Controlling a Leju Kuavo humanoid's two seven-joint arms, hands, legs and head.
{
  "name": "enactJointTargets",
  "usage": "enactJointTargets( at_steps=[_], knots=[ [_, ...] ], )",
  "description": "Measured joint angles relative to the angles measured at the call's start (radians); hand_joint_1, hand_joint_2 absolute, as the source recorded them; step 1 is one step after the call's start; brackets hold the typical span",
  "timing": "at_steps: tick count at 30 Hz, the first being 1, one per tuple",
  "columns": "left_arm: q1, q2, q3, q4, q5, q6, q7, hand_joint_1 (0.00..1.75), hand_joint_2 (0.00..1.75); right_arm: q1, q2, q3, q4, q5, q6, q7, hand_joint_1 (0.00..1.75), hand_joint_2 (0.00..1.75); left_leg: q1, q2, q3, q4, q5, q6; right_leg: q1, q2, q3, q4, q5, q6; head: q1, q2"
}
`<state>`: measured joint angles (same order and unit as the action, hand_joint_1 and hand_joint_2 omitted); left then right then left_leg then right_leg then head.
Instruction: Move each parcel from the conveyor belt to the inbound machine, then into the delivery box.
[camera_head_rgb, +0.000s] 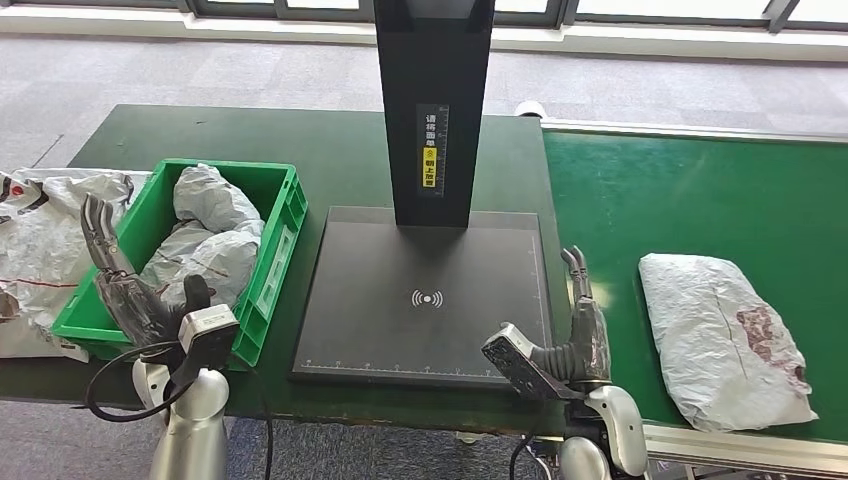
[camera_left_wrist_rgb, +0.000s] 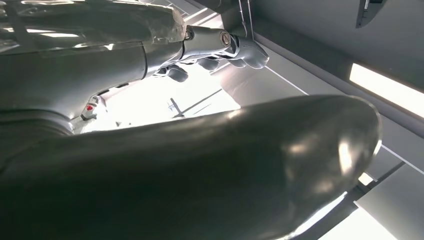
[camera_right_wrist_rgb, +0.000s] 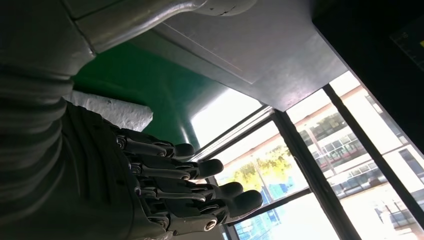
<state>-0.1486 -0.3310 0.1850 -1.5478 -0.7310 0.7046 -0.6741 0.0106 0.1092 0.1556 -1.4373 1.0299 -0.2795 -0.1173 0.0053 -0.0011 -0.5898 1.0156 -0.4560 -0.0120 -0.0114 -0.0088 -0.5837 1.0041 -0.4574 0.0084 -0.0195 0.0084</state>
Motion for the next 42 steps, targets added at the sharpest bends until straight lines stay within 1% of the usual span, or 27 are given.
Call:
enactJointTargets(
  at_steps=[1, 2, 4, 5, 6, 7, 9, 11, 15, 19, 23, 29, 31, 34, 37, 42],
  knots=[
    [0.007, 0.0, -0.005, -0.007, 0.019, 0.0, -0.005, 0.0, 0.0, -0.004, -0.002, -0.002, 0.007, 0.019, 0.003, 0.024, 0.0, 1.75, 0.0, 0.0, 0.0, 0.0, 0.0, 0.0, 0.0, 0.0, 0.0, 0.0, 0.0, 0.0, 0.0, 0.0],
    [0.02, 0.001, -0.014, -0.022, 0.045, 0.0, -0.011, 0.0, 0.0, -0.011, -0.005, -0.006, 0.021, 0.055, 0.006, 0.069, 0.0, 1.75, 0.0, 0.001, 0.0, 0.0, 0.0, 0.0, 0.0, 0.001, -0.001, 0.0, 0.0, 0.0, 0.0, 0.0],
    [0.058, 0.003, -0.046, -0.087, 0.096, 0.0, -0.022, 0.0, 0.0, -0.041, -0.02, -0.036, 0.09, 0.157, 0.004, 0.212, 0.0, 1.75, 0.0, 0.002, 0.0, 0.0, -0.001, 0.0, 0.0, 0.003, -0.001, -0.001, 0.0, 0.0, 0.0, 0.0],
    [0.077, 0.003, -0.067, -0.127, 0.11, 0.0, -0.026, 0.0, 0.0, -0.06, -0.032, -0.065, 0.144, 0.198, -0.003, 0.28, 0.0, 1.75, -0.001, 0.001, 0.0, 0.0, -0.001, 0.001, -0.001, 0.002, -0.001, -0.001, 0.0, 0.001, 0.0, 0.0],
    [0.094, 0.003, -0.089, -0.163, 0.117, 0.0, -0.028, 0.0, 0.0, -0.077, -0.046, -0.1, 0.2, 0.224, -0.015, 0.326, 0.0, 1.75, -0.001, -0.001, 0.0, 0.0, -0.001, 0.002, -0.002, -0.001, 0.0, -0.001, -0.001, 0.002, 0.0, 0.0],
    [0.108, 0.003, -0.106, -0.191, 0.121, 0.0, -0.029, 0.0, 0.0, -0.089, -0.061, -0.139, 0.251, 0.235, -0.029, 0.35, 0.0, 1.75, -0.002, -0.004, 0.0, 0.001, -0.001, 0.003, -0.002, -0.003, 0.001, -0.002, -0.001, 0.003, 0.0, 0.0],
    [0.127, 0.004, -0.129, -0.223, 0.132, 0.0, -0.03, 0.0, 0.0, -0.105, -0.083, -0.206, 0.326, 0.242, -0.057, 0.355, 0.0, 1.75, -0.003, -0.006, -0.001, 0.001, -0.001, 0.003, -0.003, -0.005, 0.002, -0.002, -0.001, 0.004, 0.0, 0.0],
    [0.135, 0.004, -0.143, -0.24, 0.144, -0.001, -0.03, 0.0, 0.0, -0.113, -0.093, -0.257, 0.37, 0.257, -0.085, 0.351, 0.0, 1.75, -0.003, -0.005, -0.001, 0.001, -0.001, 0.003, -0.003, -0.004, 0.001, -0.002, -0.001, 0.004, 0.0, 0.0],
    [0.136, 0.004, -0.157, -0.258, 0.183, -0.003, -0.03, 0.0, 0.0, -0.124, -0.099, -0.359, 0.402, 0.313, -0.162, 0.357, 0.0, 1.75, -0.003, -0.004, -0.001, 0.001, -0.001, 0.003, -0.003, -0.004, 0.001, -0.001, -0.001, 0.004, 0.0, 0.0],
    [0.146, 0.007, -0.161, -0.259, 0.234, -0.003, -0.03, 0.0, 0.0, -0.134, -0.108, -0.454, 0.425, 0.326, -0.162, 0.345, 0.0, 1.75, -0.003, -0.004, -0.001, 0.001, -0.001, 0.003, -0.003, -0.003, 0.0, -0.001, -0.001, 0.004, 0.0, 0.0],
    [0.159, 0.009, -0.171, -0.257, 0.262, -0.003, -0.029, 0.0, 0.0, -0.13, -0.113, -0.536, 0.441, 0.311, -0.173, 0.313, 0.0, 1.75, -0.003, -0.004, -0.001, 0.001, -0.001, 0.003, -0.003, -0.003, 0.0, -0.002, -0.001, 0.004, 0.0, 0.0],
    [0.162, 0.009, -0.175, -0.252, 0.264, -0.003, -0.029, 0.0, 0.0, -0.115, -0.114, -0.603, 0.444, 0.291, -0.173, 0.292, 0.0, 1.75, -0.003, -0.003, -0.001, 0.001, -0.002, 0.003, -0.003, -0.002, 0.0, -0.002, -0.001, 0.004, 0.0, 0.0],
    [0.162, 0.009, -0.175, -0.249, 0.264, -0.003, -0.029, 0.0, 0.0, -0.109, -0.115, -0.626, 0.444, 0.282, -0.159, 0.296, 0.0, 1.75, -0.003, -0.003, -0.001, 0.001, -0.002, 0.003, -0.003, -0.002, 0.0, -0.002, -0.001, 0.004, 0.0, 0.0],
    [0.161, 0.01, -0.179, -0.242, 0.265, -0.003, -0.029, 0.0, 0.0, -0.105, -0.122, -0.662, 0.464, 0.297, -0.078, 0.33, 0.0, 1.75, -0.003, -0.003, -0.001, 0.001, -0.002, 0.003, -0.003, -0.002, 0.0, -0.002, -0.001, 0.004, 0.0, 0.0],
    [0.156, 0.011, -0.191, -0.226, 0.271, -0.003, -0.029, 0.0, 0.0, -0.108, -0.138, -0.685, 0.522, 0.32, -0.002, 0.353, 0.0, 1.75, -0.003, -0.003, -0.001, 0.001, -0.002, 0.003, -0.003, -0.002, 0.0, -0.002, -0.001, 0.004, 0.0, 0.0],
    [0.145, 0.014, -0.209, -0.192, 0.283, -0.003, -0.029, 0.0, 0.0, -0.133, -0.157, -0.701, 0.626, 0.359, 0.058, 0.369, 0.0, 1.75, -0.003, -0.002, -0.001, 0.001, -0.002, 0.003, -0.003, -0.001, 0.0, -0.002, -0.001, 0.004, 0.0, 0.0]
  ],
)
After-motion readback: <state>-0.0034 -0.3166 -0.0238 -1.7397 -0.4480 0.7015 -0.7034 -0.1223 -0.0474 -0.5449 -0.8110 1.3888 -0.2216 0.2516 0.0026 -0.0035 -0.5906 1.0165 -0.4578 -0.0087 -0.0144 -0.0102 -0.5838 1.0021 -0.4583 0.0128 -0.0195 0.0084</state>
